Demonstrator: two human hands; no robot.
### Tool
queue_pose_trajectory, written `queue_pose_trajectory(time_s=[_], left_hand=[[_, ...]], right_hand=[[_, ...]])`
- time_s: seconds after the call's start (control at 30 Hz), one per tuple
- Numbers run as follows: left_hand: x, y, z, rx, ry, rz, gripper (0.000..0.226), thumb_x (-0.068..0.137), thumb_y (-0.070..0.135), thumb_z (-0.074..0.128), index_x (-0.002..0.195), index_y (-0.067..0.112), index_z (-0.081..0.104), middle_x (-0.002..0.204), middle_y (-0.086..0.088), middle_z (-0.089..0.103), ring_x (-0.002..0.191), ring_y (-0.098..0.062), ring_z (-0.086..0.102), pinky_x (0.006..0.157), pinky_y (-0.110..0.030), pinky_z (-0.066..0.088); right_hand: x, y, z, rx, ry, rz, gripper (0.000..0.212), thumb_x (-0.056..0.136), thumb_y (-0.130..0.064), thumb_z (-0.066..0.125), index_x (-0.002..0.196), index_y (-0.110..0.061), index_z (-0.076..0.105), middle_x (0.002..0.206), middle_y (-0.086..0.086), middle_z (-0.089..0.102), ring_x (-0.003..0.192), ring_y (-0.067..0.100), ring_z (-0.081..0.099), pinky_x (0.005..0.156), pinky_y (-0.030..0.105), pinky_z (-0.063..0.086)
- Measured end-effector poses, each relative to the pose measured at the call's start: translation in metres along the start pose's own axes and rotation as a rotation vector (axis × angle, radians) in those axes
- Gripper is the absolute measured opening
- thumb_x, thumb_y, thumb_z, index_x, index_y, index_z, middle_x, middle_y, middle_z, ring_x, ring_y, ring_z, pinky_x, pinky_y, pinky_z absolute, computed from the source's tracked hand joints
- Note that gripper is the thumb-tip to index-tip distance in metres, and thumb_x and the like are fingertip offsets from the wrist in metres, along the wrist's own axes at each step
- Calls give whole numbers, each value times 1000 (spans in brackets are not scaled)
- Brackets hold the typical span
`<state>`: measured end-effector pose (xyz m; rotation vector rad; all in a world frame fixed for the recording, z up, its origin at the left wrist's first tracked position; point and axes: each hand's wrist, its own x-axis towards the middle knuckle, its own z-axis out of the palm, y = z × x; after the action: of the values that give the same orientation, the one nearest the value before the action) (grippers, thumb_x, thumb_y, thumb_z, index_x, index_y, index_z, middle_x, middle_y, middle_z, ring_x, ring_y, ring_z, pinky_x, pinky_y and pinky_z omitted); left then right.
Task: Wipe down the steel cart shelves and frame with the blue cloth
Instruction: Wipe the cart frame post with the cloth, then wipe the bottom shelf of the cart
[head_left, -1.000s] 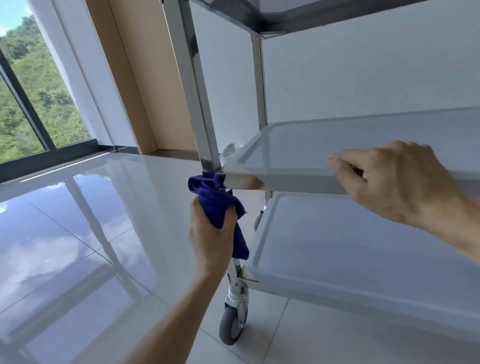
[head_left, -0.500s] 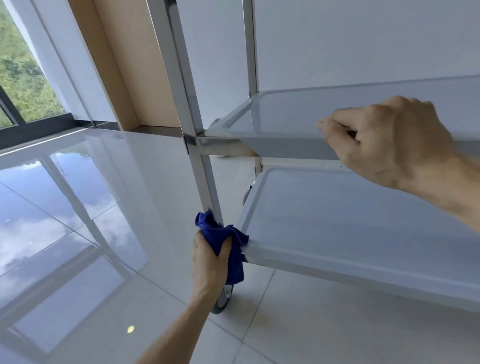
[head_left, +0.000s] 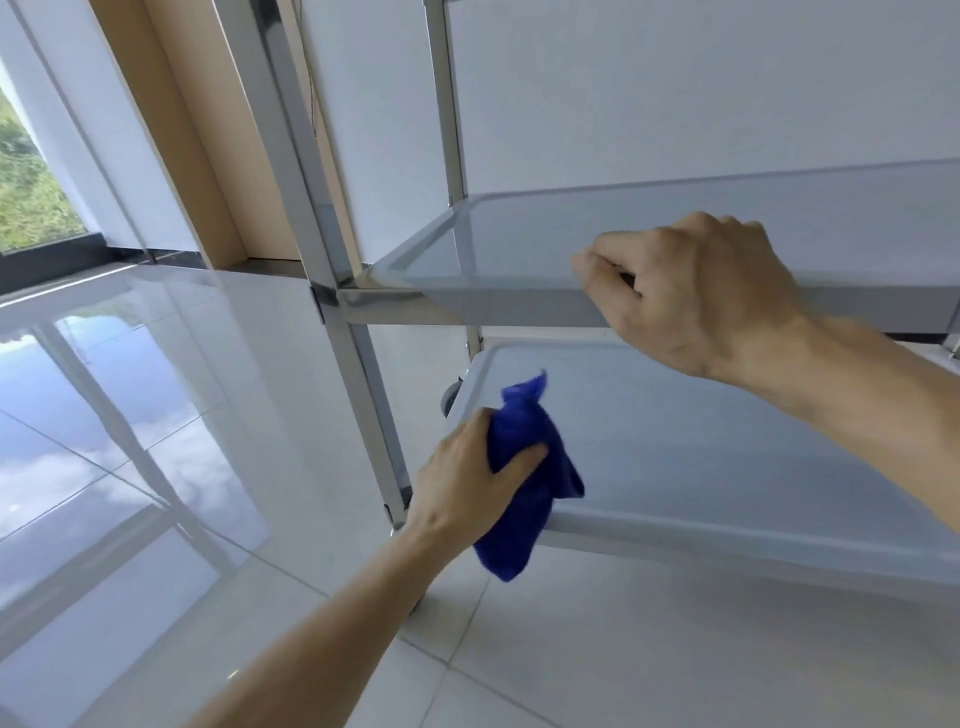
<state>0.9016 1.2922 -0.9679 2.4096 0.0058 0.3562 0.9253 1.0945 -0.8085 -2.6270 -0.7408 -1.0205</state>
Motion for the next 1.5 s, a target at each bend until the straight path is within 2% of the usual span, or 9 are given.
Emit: queue_pose_trajectory(time_s=[0.17,0.3,0.5,0.73,0.9,1.0,1.17,1.33,1.5], left_hand=[[8,-6,15,461,-161,77,74,88,67,51,147,25,32,146,2,43,128,-21,44,106,-39,35],[-13,-19,-14,216,81,230,40,95,50,53,132,33,51,133,14,53,115,-8,51,96,-28,41],[-46,-33,-74,-133,411,184,16,95,45,51,86,33,54,79,16,64,71,-7,63,58,-21,50],[-8,-33,-106,-401,437,33,55,84,50,71,118,27,36,103,9,54,84,5,60,71,-13,52],[9,-26,-83,-483,354,117,26,97,10,56,109,15,33,83,-23,42,84,-47,54,75,-49,57],[10,-33,-81,-450,384,164,24,97,5,52,109,13,32,85,-28,45,79,-47,53,72,-54,54],[6,-37,-84,-423,410,217,24,99,5,48,110,15,29,86,-21,55,73,-38,59,61,-22,54],[2,-38,-80,-418,403,258,25,98,1,48,112,11,30,75,2,50,69,-32,58,64,-36,58],[4,-36,-74,-424,432,266,23,98,1,48,111,10,31,67,16,46,70,-35,54,64,-35,58]], right_hand=[[-11,-2,-13,89,130,-221,24,100,-21,47,99,-15,71,100,0,71,101,33,60,85,46,48],[-41,0,-7,128,323,-503,21,91,1,53,100,-4,71,106,14,66,95,37,56,85,48,46],[-88,-24,65,258,-329,-363,28,94,-27,62,120,-19,66,117,-1,61,105,24,53,91,40,46],[-80,-51,153,197,-818,-14,112,60,-85,60,143,-59,-10,163,-8,5,150,27,4,117,60,14],[-104,-97,196,32,-510,7,87,67,-64,66,142,-43,28,150,-4,34,130,34,38,109,58,27],[-97,-137,215,7,-425,18,80,68,-57,73,136,-35,37,145,1,39,121,38,43,106,60,29],[-101,-141,212,-29,-434,-60,82,78,-49,74,143,-33,27,151,4,30,125,36,41,106,58,32],[-140,-60,171,-33,-317,-281,56,89,-41,47,145,-35,43,148,0,47,120,33,54,98,50,45],[-187,18,150,-161,-103,-295,59,82,-28,75,138,-29,55,136,8,60,108,38,61,88,52,50]])
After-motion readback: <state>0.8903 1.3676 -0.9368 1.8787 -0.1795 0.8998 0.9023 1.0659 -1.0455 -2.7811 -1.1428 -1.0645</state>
